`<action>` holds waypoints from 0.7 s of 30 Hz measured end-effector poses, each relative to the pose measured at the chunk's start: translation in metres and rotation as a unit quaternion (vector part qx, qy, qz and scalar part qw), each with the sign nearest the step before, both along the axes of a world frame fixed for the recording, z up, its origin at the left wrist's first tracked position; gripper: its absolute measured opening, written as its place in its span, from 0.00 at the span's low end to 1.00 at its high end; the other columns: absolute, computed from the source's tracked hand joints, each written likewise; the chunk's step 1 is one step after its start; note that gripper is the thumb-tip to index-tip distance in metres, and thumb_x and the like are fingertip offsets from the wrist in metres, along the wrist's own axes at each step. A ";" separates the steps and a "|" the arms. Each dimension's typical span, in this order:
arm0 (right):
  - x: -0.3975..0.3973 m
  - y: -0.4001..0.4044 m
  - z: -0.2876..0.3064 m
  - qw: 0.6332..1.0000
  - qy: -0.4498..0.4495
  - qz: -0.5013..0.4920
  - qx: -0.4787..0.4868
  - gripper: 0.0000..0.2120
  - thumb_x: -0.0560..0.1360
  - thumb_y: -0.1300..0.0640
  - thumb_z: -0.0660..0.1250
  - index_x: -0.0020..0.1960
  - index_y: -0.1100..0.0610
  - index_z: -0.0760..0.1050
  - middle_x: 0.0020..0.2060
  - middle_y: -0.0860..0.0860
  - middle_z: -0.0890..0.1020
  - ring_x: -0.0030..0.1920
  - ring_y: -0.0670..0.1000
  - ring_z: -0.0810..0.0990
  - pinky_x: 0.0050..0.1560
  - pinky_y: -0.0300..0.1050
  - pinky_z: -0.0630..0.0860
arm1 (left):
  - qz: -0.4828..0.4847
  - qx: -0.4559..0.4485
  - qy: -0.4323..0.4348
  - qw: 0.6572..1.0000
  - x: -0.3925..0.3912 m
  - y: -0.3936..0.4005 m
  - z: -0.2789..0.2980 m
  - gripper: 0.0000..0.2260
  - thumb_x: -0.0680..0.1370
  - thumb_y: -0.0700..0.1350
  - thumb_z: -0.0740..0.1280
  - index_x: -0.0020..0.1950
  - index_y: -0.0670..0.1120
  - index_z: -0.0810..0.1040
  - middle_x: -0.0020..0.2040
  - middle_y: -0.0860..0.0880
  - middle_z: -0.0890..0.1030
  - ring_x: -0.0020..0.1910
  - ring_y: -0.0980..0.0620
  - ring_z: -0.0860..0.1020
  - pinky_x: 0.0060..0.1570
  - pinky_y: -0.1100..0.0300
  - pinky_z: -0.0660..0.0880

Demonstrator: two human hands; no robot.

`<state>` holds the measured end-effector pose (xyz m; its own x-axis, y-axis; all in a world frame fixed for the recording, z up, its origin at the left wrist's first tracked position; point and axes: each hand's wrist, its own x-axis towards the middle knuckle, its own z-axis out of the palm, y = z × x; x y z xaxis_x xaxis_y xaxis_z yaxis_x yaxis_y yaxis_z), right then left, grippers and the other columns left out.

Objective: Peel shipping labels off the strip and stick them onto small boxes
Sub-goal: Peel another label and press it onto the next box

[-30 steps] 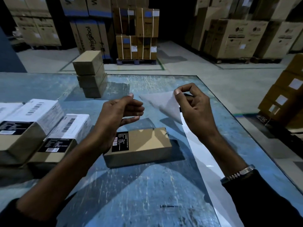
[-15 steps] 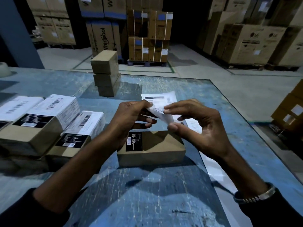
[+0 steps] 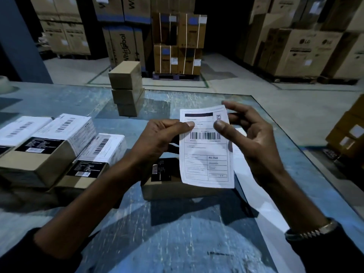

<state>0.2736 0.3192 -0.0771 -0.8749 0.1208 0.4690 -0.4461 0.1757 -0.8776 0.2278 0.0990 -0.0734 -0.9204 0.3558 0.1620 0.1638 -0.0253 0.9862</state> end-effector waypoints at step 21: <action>-0.002 0.012 0.003 0.955 -0.149 0.121 -0.227 0.14 0.75 0.54 0.72 0.56 0.61 0.76 0.55 0.63 0.80 0.54 0.60 0.81 0.59 0.58 0.76 | 0.014 -0.166 0.045 0.985 0.041 -0.007 0.007 0.21 0.75 0.67 0.73 0.59 0.55 0.87 0.50 0.53 0.88 0.31 0.52 0.80 0.31 0.61 0.75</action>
<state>0.2712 0.3310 -0.0740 -0.9893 0.0290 0.1427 -0.1442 -0.3292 -0.9332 0.2691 0.0922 -0.0660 -0.9176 0.3781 0.1227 0.2477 0.3026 0.9204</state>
